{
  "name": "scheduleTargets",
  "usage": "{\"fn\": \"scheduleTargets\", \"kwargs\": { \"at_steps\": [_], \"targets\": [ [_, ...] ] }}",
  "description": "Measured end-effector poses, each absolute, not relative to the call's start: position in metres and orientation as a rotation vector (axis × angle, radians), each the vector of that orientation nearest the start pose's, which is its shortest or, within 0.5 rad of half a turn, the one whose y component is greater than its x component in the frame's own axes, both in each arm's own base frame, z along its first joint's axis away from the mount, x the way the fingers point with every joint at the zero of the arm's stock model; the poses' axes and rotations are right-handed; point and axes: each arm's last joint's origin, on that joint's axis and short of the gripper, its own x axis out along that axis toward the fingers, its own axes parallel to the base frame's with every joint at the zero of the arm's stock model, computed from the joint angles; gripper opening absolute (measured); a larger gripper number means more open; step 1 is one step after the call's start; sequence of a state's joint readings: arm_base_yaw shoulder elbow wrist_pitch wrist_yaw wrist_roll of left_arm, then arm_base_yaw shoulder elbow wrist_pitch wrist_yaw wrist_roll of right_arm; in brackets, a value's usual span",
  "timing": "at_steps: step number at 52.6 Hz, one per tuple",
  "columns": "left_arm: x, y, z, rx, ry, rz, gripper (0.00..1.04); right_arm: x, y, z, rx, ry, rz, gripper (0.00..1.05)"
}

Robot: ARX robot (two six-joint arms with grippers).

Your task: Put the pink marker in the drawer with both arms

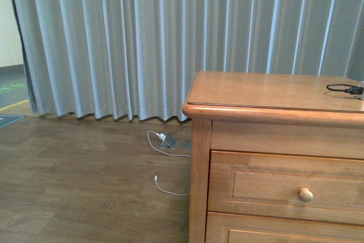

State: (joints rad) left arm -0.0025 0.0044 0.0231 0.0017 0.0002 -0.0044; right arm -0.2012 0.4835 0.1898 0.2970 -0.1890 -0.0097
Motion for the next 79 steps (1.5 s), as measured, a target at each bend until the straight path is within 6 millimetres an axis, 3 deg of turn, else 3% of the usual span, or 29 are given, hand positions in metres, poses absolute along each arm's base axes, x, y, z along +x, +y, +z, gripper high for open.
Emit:
{"fn": "scheduleTargets", "kwargs": {
  "at_steps": [12,18,52,79],
  "targets": [
    [0.097,0.000,0.171,-0.004,-0.020,-0.003,0.99,0.123,-0.011,0.193,-0.010,0.004,-0.013,0.01],
    [0.097,0.000,0.171,-0.004,-0.020,-0.003,0.99,0.119,-0.001,0.186,-0.007,0.003,0.000,0.01],
    [0.097,0.000,0.171,-0.004,-0.020,-0.002,0.99,0.101,0.000,0.163,-0.004,0.027,-0.001,0.01],
    [0.096,0.000,0.171,-0.004,-0.020,-0.002,0.99,0.098,0.000,0.165,-0.004,-0.003,-0.002,0.01]
  ]
}}
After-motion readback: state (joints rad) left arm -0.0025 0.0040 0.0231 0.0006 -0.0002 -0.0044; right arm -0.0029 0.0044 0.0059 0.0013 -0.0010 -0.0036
